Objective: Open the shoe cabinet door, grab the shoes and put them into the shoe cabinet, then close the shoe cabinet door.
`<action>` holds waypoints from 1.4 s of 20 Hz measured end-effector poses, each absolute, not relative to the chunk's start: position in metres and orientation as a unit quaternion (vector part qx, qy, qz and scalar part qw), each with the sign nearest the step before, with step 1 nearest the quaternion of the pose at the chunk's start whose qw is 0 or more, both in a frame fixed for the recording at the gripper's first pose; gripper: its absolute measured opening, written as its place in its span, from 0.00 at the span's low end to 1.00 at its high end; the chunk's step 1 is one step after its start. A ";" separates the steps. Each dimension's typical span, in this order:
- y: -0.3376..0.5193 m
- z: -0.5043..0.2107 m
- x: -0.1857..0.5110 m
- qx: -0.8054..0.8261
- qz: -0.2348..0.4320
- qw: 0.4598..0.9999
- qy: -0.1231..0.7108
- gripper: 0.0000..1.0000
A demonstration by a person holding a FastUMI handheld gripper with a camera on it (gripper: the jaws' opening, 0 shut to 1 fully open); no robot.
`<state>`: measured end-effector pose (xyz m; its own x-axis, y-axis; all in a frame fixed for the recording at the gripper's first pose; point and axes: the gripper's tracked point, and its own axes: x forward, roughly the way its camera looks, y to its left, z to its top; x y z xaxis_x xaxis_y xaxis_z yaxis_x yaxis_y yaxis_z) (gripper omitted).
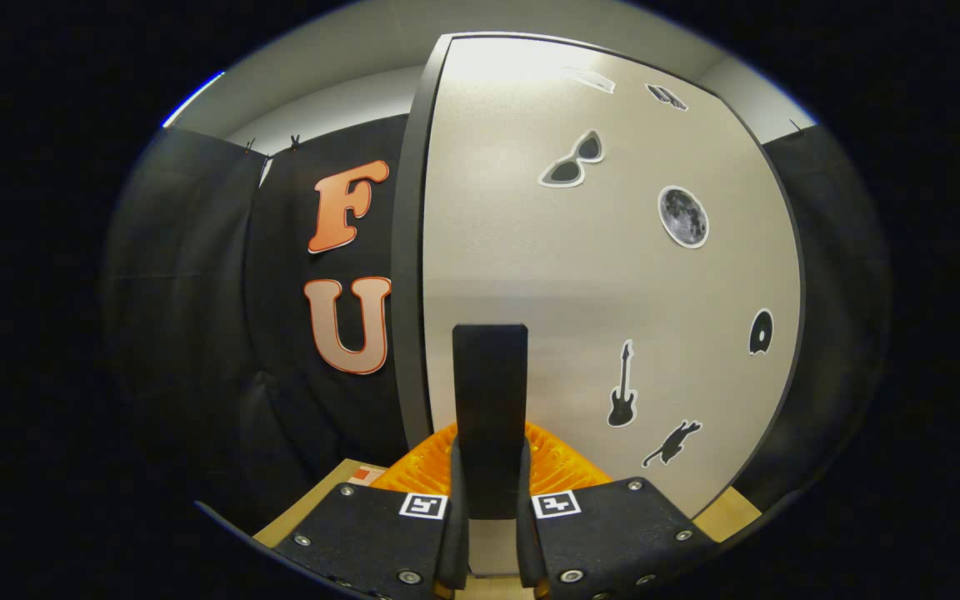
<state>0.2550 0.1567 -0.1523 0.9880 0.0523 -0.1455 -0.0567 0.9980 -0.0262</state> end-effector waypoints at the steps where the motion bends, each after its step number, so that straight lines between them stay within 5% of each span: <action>1: 0.157 -0.152 0.255 -0.014 0.028 0.997 0.069 0.22; 28: 0.102 -0.137 0.152 -0.006 0.087 0.993 0.081 0.15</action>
<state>0.1524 0.1025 -0.1365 0.9718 0.1723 -0.1612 -0.1741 0.9847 0.0030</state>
